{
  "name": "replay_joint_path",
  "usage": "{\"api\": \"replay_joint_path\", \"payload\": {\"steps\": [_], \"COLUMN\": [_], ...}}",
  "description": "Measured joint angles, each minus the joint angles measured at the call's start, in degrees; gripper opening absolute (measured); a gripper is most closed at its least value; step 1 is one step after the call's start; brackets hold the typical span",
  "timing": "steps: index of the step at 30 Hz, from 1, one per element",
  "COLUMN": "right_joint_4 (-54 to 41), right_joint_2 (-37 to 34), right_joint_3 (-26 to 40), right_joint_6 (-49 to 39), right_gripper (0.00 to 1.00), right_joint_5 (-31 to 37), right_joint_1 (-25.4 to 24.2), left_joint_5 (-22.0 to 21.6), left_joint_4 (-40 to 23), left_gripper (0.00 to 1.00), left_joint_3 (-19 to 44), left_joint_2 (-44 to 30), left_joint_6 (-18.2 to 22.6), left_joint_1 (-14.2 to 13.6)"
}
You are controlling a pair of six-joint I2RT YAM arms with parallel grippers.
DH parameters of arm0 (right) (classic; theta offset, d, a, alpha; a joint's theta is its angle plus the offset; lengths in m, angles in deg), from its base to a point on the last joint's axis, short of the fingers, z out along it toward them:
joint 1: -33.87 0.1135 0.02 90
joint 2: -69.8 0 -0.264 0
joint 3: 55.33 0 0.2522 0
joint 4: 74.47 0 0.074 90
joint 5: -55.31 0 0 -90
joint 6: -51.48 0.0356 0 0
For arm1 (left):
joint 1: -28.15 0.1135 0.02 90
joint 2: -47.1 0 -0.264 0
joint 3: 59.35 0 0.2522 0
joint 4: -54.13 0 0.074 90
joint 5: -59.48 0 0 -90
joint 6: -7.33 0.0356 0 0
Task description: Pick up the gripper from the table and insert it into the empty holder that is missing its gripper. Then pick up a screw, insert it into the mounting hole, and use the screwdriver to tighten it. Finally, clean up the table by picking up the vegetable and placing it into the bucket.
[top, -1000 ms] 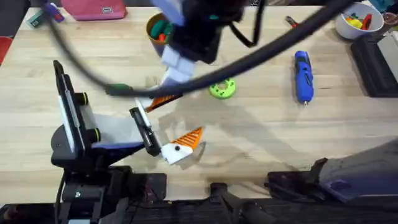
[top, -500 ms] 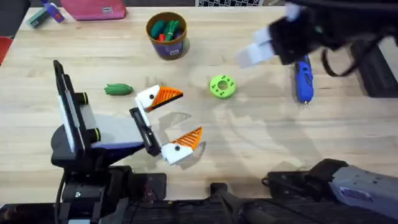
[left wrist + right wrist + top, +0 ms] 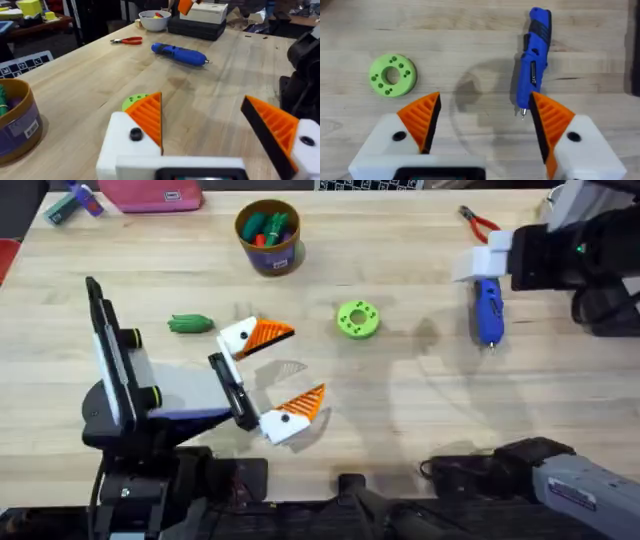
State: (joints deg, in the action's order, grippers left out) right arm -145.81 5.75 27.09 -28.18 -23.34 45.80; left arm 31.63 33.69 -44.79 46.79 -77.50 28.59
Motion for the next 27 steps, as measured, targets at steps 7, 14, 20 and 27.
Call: {"api": "replay_joint_path", "payload": {"steps": [7,14,20,27], "right_joint_4": [0.2,0.5,0.9,0.8], "right_joint_2": [-3.1,-5.6,-5.7,-5.7], "right_joint_3": [0.0,-0.1,-0.2,-0.2], "right_joint_6": [0.2,0.2,0.2,0.2], "right_gripper": [0.994,0.993,0.994,0.994], "right_joint_5": [0.0,0.0,0.0,0.0], "right_joint_1": [-1.3,-1.3,-1.3,-1.3], "left_joint_5": [0.0,0.0,0.0,0.0], "left_joint_4": [0.0,0.0,0.0,0.0], "left_gripper": [0.985,0.986,0.986,0.986], "left_joint_3": [0.0,0.0,0.0,0.0], "left_joint_2": [0.0,0.0,0.0,0.0], "left_joint_6": [0.0,0.0,0.0,0.0], "left_joint_1": [0.0,0.0,0.0,0.0]}}
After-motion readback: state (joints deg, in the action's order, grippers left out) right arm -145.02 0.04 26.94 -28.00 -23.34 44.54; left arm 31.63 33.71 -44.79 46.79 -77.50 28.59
